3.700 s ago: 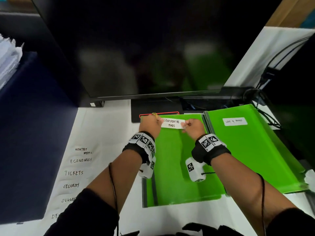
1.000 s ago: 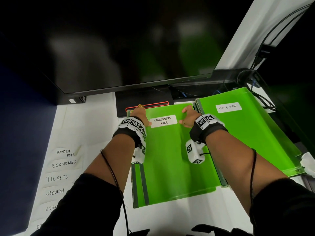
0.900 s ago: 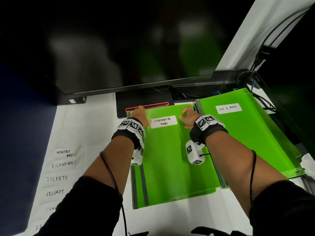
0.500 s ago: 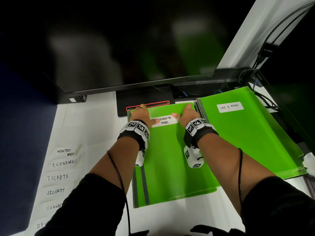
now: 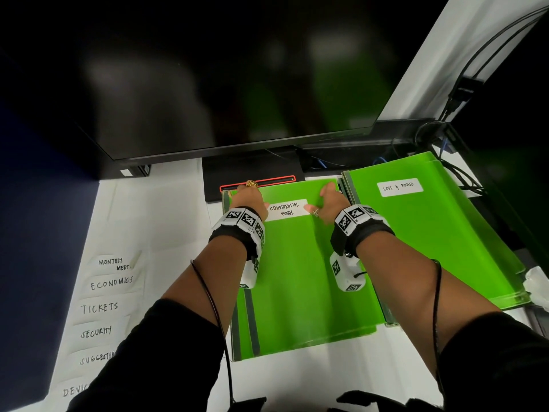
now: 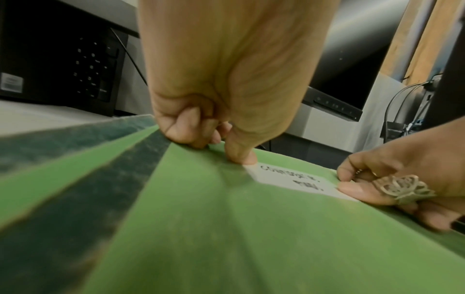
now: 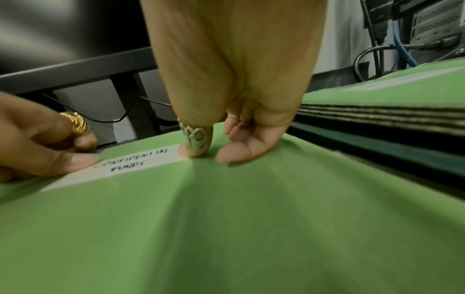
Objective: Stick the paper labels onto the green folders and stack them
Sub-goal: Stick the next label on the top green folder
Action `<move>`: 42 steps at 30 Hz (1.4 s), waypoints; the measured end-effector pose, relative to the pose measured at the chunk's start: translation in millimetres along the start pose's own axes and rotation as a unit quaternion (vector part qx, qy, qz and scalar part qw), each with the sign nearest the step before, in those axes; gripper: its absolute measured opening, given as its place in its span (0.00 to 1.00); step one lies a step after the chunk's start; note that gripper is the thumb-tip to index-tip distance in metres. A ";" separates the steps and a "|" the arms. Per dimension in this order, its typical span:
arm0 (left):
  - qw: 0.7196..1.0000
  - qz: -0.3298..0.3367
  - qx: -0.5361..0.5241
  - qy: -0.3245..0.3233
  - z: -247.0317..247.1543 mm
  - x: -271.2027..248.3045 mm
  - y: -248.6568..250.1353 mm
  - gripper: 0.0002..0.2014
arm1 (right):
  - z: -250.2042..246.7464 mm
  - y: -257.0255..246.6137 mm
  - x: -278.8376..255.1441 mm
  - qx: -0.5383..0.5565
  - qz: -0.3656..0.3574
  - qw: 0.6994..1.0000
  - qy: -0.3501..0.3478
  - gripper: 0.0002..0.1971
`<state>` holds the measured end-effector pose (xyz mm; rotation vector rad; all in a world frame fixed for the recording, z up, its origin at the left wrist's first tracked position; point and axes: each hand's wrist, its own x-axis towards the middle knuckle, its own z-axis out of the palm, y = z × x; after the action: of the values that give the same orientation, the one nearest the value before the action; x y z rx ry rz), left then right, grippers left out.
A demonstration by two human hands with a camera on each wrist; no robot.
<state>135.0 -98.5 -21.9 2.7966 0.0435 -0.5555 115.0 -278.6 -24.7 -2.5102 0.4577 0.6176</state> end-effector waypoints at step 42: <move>1.000 0.012 -0.018 -0.013 8.6 -5.6 -8.3 0.30 | 5.4 -6.1 6.4 0.020 0.016 0.998 0.058 0.25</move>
<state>125.9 -92.9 -29.6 2.7509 0.0146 -0.5800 121.1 -271.9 -29.7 -2.5140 0.5469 0.4722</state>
